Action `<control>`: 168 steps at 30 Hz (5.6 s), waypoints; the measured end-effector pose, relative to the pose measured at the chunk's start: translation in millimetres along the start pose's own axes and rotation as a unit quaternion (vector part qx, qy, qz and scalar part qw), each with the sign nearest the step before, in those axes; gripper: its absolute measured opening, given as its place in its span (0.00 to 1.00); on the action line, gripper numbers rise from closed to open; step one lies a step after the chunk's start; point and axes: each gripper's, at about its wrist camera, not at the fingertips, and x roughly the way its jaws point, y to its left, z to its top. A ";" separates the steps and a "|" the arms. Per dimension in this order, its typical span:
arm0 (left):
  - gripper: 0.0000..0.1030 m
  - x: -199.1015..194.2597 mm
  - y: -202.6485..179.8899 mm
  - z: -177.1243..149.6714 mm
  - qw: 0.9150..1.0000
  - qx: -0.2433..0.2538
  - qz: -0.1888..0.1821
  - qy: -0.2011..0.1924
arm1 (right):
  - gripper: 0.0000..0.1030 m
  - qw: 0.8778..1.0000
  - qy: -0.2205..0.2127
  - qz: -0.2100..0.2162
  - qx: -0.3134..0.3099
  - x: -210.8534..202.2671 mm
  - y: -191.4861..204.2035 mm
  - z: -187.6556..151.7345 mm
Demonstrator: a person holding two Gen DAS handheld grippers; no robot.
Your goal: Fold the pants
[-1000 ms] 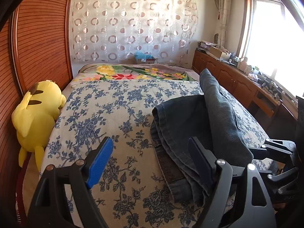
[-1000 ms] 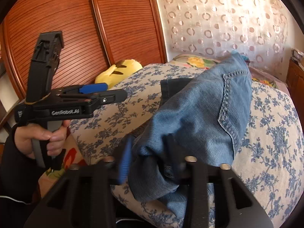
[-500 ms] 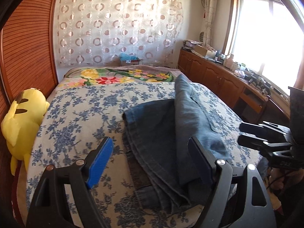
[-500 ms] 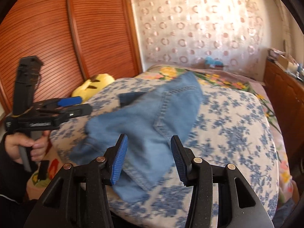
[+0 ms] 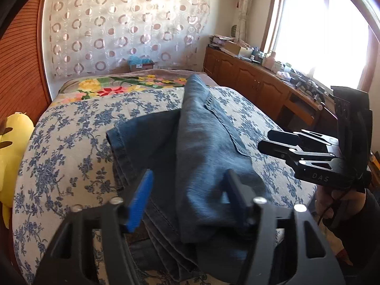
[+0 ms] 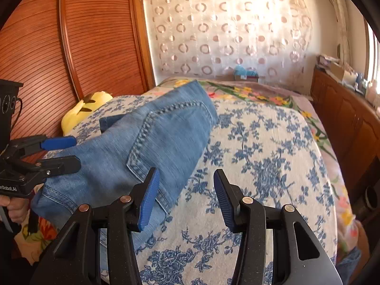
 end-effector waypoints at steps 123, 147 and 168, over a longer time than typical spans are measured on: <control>0.65 53.0 52.9 27.5 0.996 0.059 0.056 0.043 | 0.41 0.994 0.036 0.099 -0.026 24.0 79.4 -48.0; 0.65 10.2 67.5 -35.3 0.998 0.012 0.045 0.049 | 0.62 0.993 0.062 0.092 -0.031 111.3 29.5 46.3; 0.65 8.8 71.7 -48.1 0.998 -0.007 0.043 0.044 | 0.49 0.974 0.122 0.191 0.017 153.8 25.4 61.7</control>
